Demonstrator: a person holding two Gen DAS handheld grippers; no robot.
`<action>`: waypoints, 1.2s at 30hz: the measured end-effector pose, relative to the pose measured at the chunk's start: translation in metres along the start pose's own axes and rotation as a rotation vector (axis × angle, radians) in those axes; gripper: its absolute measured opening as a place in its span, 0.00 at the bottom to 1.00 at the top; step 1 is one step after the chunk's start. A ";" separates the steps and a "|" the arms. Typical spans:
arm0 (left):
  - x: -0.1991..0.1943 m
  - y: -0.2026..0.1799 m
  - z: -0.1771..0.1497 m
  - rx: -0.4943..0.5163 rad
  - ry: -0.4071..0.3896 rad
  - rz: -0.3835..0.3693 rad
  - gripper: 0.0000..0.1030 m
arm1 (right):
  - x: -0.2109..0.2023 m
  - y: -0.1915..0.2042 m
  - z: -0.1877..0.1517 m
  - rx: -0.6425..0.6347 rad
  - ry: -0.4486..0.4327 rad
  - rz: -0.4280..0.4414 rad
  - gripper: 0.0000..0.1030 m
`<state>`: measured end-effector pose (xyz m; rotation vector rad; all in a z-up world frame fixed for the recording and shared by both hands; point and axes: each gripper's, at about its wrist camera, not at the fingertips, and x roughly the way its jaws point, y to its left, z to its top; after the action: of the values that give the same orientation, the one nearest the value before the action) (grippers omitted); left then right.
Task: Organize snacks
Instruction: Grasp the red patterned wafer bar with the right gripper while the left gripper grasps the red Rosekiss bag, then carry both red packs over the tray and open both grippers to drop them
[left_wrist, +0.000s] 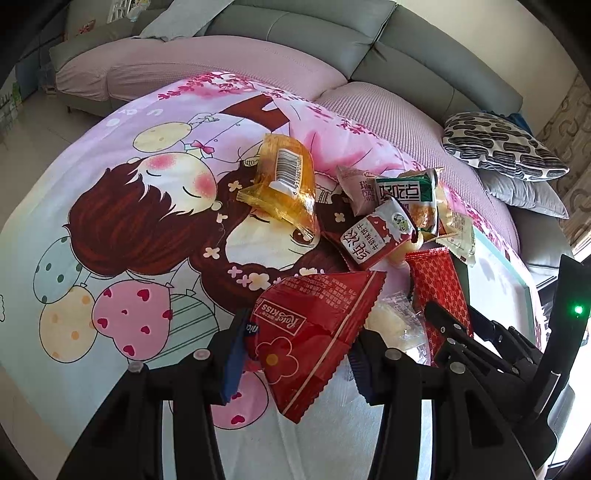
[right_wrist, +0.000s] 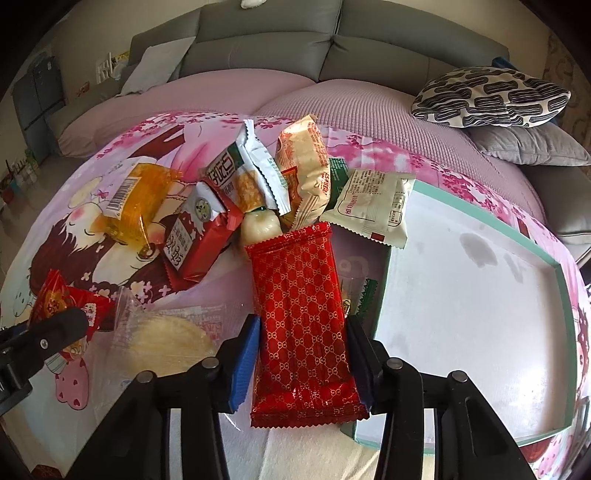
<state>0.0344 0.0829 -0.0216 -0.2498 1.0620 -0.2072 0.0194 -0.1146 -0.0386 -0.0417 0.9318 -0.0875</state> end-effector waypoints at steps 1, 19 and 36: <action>-0.001 0.000 0.000 0.000 -0.006 -0.002 0.49 | -0.001 0.000 0.000 0.001 -0.002 0.001 0.47; -0.022 -0.011 0.006 0.028 -0.108 -0.039 0.49 | -0.031 -0.010 0.009 0.056 -0.073 0.031 0.46; -0.015 -0.154 0.007 0.363 -0.094 -0.168 0.49 | -0.046 -0.147 -0.012 0.448 -0.061 -0.151 0.46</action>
<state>0.0263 -0.0586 0.0406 -0.0205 0.8918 -0.5282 -0.0257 -0.2565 0.0021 0.2994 0.8298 -0.4303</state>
